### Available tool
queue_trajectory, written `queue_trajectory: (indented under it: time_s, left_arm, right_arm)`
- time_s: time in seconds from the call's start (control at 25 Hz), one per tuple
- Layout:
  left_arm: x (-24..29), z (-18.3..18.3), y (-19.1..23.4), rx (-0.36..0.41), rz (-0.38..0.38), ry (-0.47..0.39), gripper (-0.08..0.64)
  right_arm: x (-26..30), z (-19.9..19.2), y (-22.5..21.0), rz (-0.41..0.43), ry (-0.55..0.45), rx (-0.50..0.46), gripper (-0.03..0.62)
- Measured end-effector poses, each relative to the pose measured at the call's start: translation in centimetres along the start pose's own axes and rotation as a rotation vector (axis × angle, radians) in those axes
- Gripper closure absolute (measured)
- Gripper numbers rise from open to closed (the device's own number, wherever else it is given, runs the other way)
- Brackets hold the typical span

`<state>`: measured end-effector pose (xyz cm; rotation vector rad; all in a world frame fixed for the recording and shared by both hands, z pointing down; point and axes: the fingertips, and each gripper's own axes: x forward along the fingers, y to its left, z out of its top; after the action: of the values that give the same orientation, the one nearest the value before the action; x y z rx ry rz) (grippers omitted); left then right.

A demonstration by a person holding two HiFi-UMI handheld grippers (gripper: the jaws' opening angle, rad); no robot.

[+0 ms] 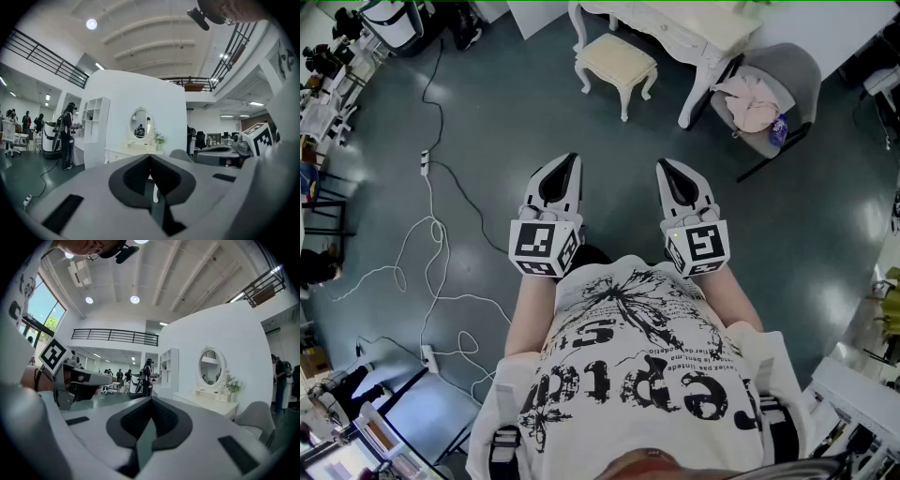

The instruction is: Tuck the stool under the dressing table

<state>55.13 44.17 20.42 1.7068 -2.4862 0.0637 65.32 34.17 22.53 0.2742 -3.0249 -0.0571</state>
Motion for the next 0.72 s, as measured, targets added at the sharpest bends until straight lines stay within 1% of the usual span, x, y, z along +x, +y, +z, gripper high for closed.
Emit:
queue_trajectory:
  time_s: [0.28,0.4,0.52,0.72]
  left_arm:
    - [-0.4,0.0,0.3,-0.001,0.011,0.004,0.54]
    - [-0.4,-0.4,0.5,-0.003,0.018,0.011,0.54]
    - [0.0,-0.8,0.6,-0.004,0.018,0.023,0.54]
    - [1.3,-1.5,1.8,-0.012,0.021,0.042,0.54]
  right_arm:
    - [0.0,-0.3,0.4,0.01,0.009,0.009,0.577]
    - [0.2,-0.8,0.3,-0.003,0.013,0.018,0.577]
    - [0.4,-1.2,-0.3,-0.023,0.023,0.028,0.576]
    - [2.2,-1.5,-0.7,-0.014,0.029,0.028,0.577]
